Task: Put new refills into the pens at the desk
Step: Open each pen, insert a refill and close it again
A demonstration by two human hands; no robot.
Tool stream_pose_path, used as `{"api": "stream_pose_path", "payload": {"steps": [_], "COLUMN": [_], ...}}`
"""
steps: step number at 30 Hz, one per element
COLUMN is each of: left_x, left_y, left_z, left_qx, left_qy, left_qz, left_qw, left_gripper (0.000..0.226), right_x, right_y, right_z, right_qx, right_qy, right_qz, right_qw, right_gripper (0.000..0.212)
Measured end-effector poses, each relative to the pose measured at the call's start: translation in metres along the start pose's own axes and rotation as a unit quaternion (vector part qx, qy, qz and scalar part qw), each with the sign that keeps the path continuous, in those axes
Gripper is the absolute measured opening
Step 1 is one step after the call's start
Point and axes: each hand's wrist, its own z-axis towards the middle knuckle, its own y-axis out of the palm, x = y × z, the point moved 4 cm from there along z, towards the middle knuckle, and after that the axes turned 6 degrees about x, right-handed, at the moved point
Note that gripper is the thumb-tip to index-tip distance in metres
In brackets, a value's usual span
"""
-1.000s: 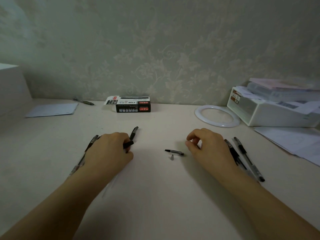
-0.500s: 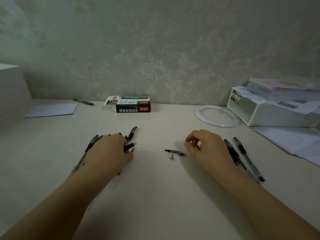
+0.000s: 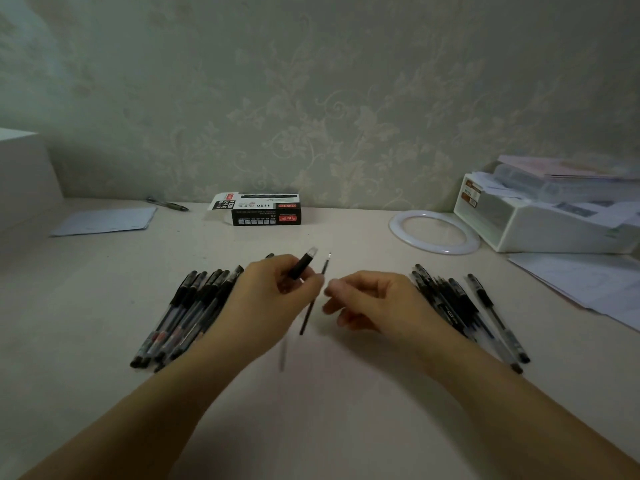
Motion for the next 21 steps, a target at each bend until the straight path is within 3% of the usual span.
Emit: {"api": "stream_pose_path", "payload": {"steps": [7, 10, 15, 21], "left_x": [-0.009, -0.009, -0.015, -0.015], "left_y": [0.014, 0.015, 0.014, 0.018], "left_z": [-0.002, -0.002, -0.003, -0.005], "left_qx": [-0.040, -0.042, -0.067, -0.091], "left_qy": [-0.052, -0.005, 0.035, 0.045], "left_qz": [-0.142, -0.094, -0.014, 0.009], "left_qw": [0.988, 0.995, 0.997, 0.995], "left_gripper": [0.008, 0.008, 0.015, 0.015], "right_x": [0.004, 0.004, -0.002, 0.000], "right_y": [0.014, 0.013, -0.013, -0.019], "right_z": [-0.003, -0.001, 0.007, 0.008], "right_qx": [-0.052, -0.021, 0.122, 0.138], "right_qy": [0.034, 0.024, -0.011, -0.013], "right_qz": [0.105, 0.102, 0.155, 0.257], "right_qw": [0.993, 0.994, 0.980, 0.956], "right_gripper": [0.012, 0.004, 0.010, 0.009]}}
